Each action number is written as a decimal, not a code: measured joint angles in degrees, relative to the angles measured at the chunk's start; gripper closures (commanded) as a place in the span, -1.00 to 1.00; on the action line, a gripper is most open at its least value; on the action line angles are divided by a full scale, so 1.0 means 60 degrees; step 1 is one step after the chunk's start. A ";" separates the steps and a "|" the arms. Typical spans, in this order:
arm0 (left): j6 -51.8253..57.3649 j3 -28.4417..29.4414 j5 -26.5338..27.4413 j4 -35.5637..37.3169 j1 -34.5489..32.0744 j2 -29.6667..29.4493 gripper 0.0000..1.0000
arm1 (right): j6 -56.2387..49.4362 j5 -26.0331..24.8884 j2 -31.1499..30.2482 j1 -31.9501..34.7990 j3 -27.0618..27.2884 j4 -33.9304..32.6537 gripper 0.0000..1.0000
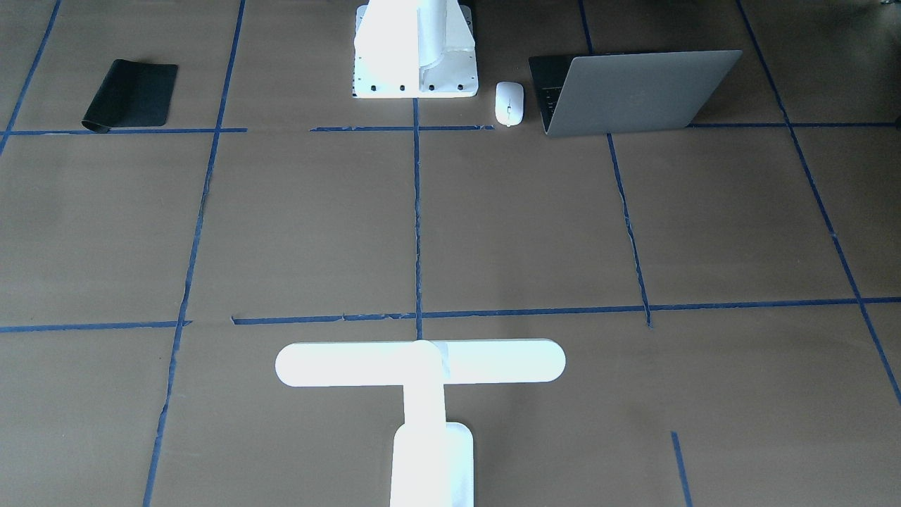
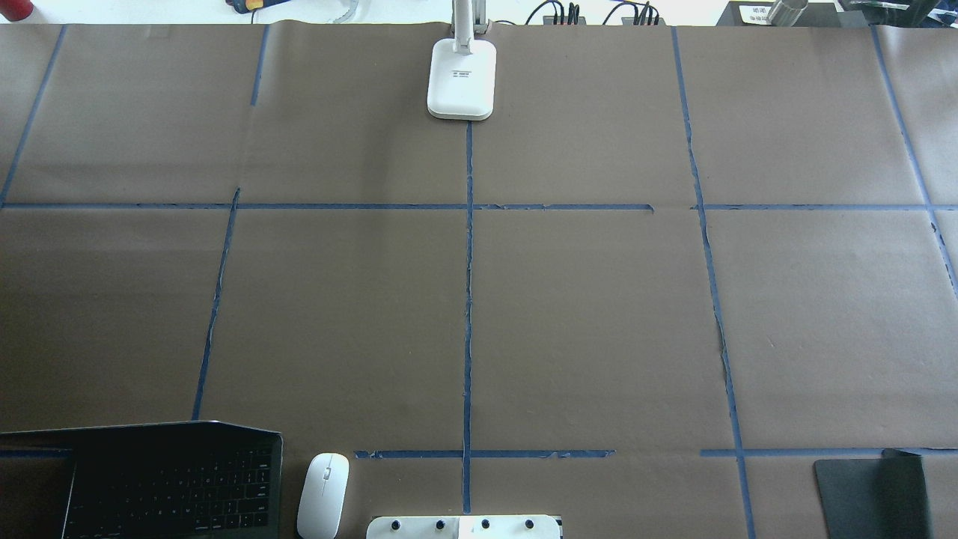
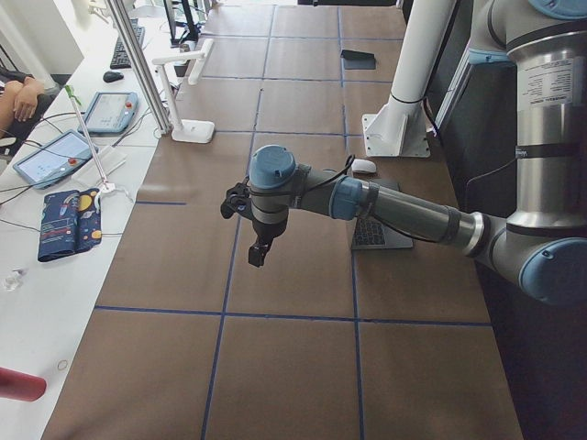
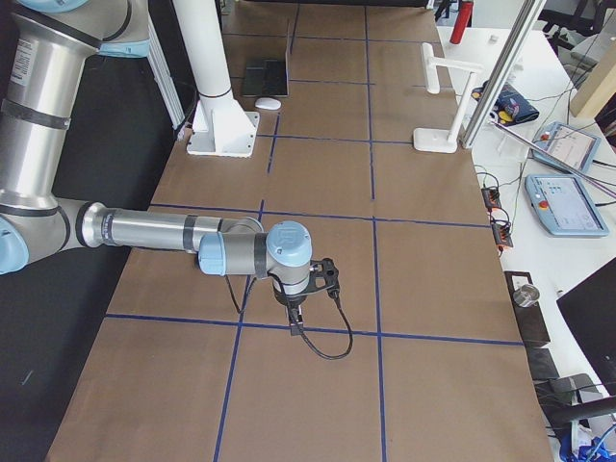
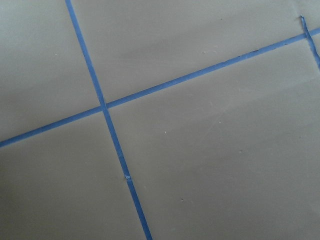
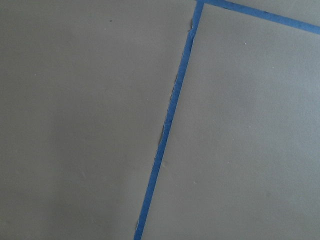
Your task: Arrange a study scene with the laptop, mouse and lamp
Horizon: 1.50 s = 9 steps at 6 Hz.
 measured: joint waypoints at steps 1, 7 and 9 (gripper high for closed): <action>-0.0035 -0.0053 -0.0128 -0.0845 0.0122 -0.0003 -1.00 | 0.0001 0.0002 -0.0009 0.0000 0.0000 -0.0005 -1.00; -0.1169 -0.2914 -0.0685 -0.2699 0.4232 0.0165 -0.98 | 0.0005 0.0091 -0.0047 0.0000 -0.0039 -0.0008 -1.00; 0.0138 -0.3069 -0.0656 -0.3391 0.5507 0.0900 -0.93 | 0.0014 0.0087 -0.0048 0.0000 -0.0065 -0.0019 -1.00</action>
